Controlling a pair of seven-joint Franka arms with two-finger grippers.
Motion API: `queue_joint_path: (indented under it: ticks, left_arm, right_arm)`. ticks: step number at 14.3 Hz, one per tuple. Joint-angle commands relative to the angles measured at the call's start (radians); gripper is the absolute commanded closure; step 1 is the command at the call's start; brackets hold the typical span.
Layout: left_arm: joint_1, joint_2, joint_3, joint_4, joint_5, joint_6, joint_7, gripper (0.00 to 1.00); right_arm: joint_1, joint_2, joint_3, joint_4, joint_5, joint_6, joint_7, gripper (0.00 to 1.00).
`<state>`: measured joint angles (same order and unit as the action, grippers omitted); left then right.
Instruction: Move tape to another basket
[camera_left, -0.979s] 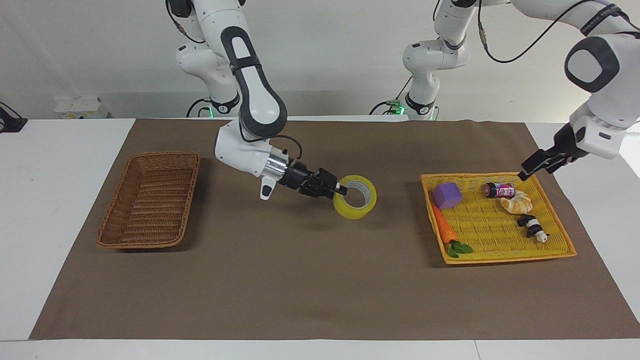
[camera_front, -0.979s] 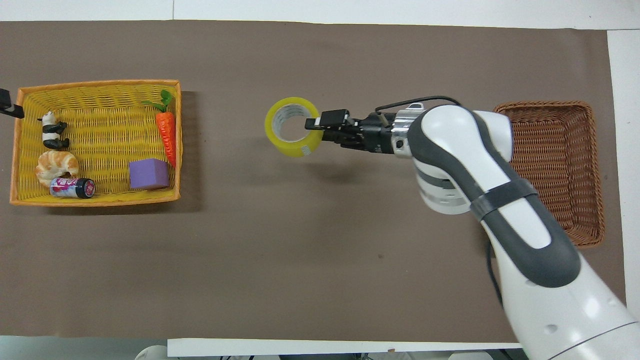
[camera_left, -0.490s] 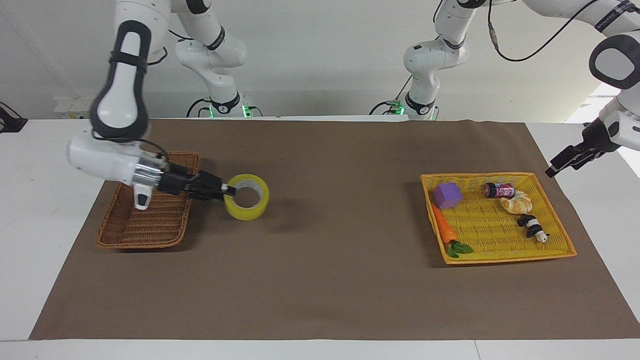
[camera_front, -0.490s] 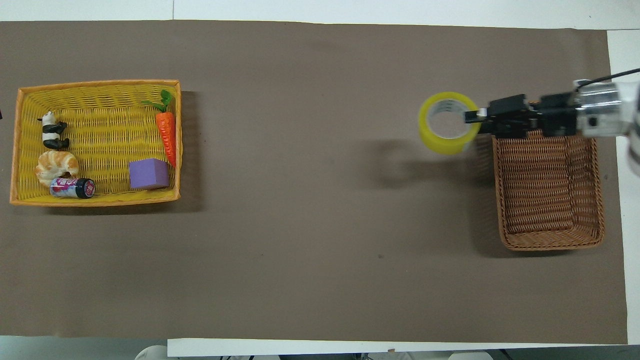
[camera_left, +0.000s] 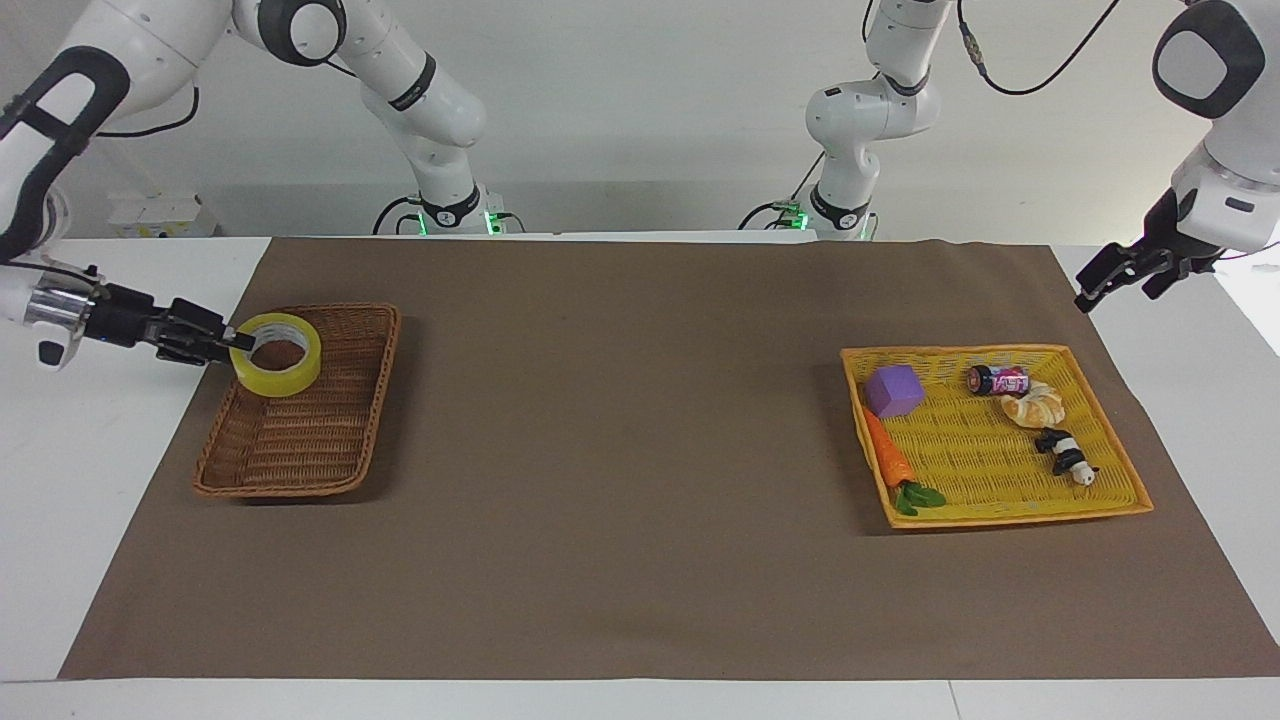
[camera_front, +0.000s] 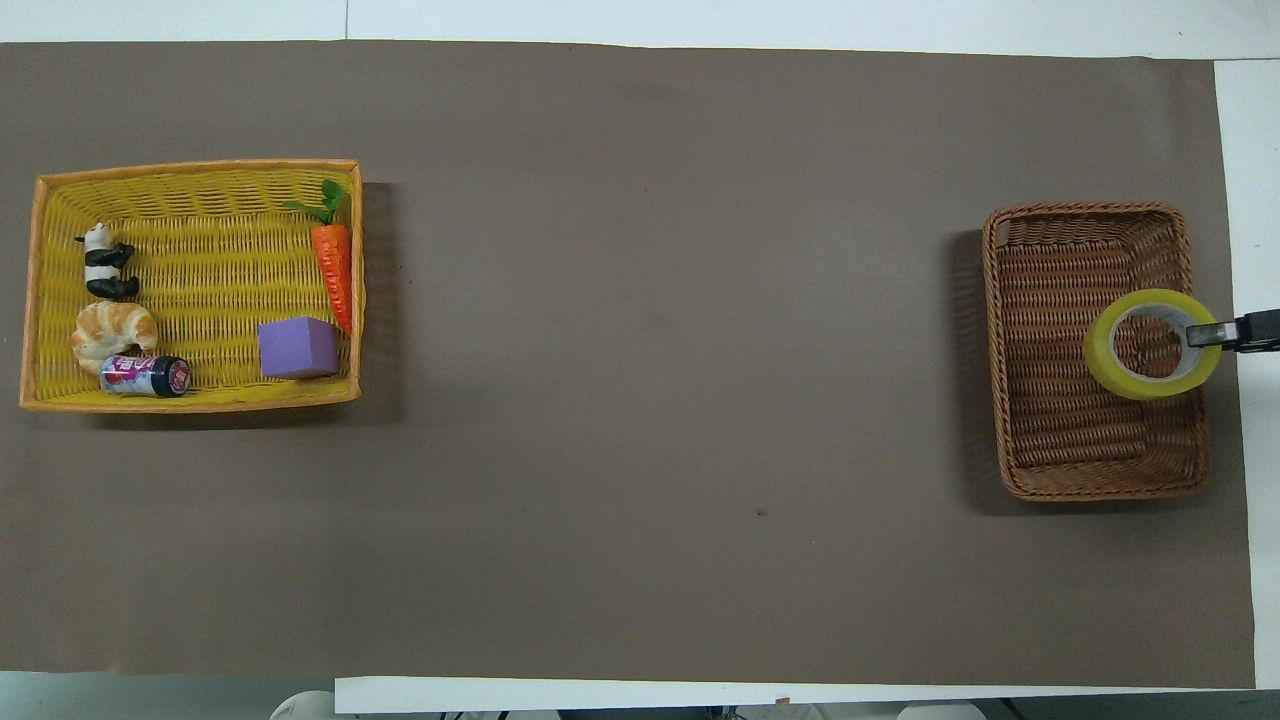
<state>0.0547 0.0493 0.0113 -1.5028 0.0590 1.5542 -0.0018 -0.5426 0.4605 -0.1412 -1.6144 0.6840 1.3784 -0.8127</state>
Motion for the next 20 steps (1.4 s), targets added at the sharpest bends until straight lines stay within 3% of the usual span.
queue_joint_path:
  ticks: [1,4,7,9,10,12,13,17,20]
  left_arm:
    - [0.002,-0.038,0.007,-0.017,0.022,-0.025,0.009,0.00]
    - [-0.004,-0.051,0.007,-0.025,0.019,-0.019,0.009,0.00]
    - [-0.006,-0.043,0.004,-0.016,-0.007,-0.029,0.009,0.00]
    - [-0.003,-0.045,0.003,-0.013,-0.057,-0.039,0.009,0.00]
    - [-0.001,-0.043,0.004,-0.010,-0.079,-0.042,0.009,0.00]
    - [-0.001,-0.037,0.003,-0.005,-0.085,-0.071,0.006,0.00]
    - [-0.001,-0.036,0.001,-0.005,-0.084,-0.082,0.005,0.00]
    - [-0.010,-0.036,-0.001,-0.007,-0.079,-0.105,0.008,0.00]
    - [-0.059,-0.051,-0.002,-0.045,-0.073,-0.098,0.003,0.00]
  right_arm:
    - [0.019,-0.005,0.020,-0.060,-0.032,0.043,-0.057,1.00]
    - [0.023,-0.025,0.023,-0.130,-0.035,0.080,-0.108,1.00]
    - [0.041,-0.028,0.025,-0.130,-0.055,0.083,-0.111,1.00]
    - [0.044,-0.028,0.025,-0.130,-0.067,0.100,-0.115,0.94]
    - [0.047,-0.028,0.028,-0.127,-0.084,0.105,-0.117,0.78]
    - [0.075,-0.026,0.028,-0.121,-0.086,0.108,-0.117,0.09]
    - [0.076,-0.026,0.028,-0.118,-0.086,0.123,-0.117,0.00]
    - [0.124,-0.049,0.026,-0.053,-0.125,0.154,-0.112,0.00]
    - [0.252,-0.195,0.028,-0.041,-0.360,0.270,-0.102,0.00]
